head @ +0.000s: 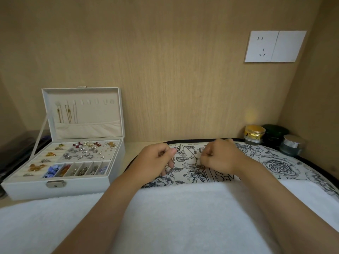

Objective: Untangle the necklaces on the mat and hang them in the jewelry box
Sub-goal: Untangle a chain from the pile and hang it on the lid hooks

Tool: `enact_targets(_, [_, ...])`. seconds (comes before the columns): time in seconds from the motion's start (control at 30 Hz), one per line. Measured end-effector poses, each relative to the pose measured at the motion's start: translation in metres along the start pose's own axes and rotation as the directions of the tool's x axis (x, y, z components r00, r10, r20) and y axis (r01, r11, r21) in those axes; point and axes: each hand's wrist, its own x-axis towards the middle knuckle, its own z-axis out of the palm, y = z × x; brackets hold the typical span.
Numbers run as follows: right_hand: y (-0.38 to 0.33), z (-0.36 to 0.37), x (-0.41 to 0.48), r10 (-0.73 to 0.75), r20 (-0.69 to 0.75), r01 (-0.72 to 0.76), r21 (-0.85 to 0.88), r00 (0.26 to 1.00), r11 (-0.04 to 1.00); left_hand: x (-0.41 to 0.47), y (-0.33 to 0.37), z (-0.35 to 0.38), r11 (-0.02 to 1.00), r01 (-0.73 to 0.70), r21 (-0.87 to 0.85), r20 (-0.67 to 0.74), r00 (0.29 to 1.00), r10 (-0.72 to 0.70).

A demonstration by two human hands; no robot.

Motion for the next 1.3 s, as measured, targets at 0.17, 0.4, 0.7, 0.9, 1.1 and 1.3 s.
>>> enact_targets(0.17, [-0.031,0.004,-0.008,-0.173,0.065,0.086,0.664,0.983,0.743,0.002,0.009,0.003,0.982,-0.01,-0.191,-0.006,1.0,0.009])
enact_targets(0.4, [-0.039,0.022,0.0,-0.165,0.094,0.013,0.833,0.982,0.553,0.006,0.003,-0.004,0.97,-0.19,0.152,-0.117,0.971,0.209])
enact_targets(0.7, [-0.027,0.004,-0.001,-0.24,0.027,0.026,0.977,0.97,0.213,0.003,0.017,-0.009,0.987,0.016,-0.16,-0.158,0.986,-0.042])
enact_targets(0.9, [-0.001,-0.009,0.002,-0.105,0.01,-0.021,0.995,0.994,-0.102,0.002,0.008,-0.029,0.994,0.099,-0.042,-0.238,0.966,-0.106])
enact_targets(1.1, [0.002,-0.008,0.004,-0.107,-0.012,0.009,1.0,0.994,-0.029,0.0,-0.004,-0.025,0.971,0.19,0.148,0.021,0.981,-0.195])
enact_targets(1.3, [-0.018,-0.004,0.0,-0.264,0.059,0.033,0.944,0.963,0.33,-0.003,0.008,-0.007,0.958,-0.101,0.267,-0.06,0.991,0.121])
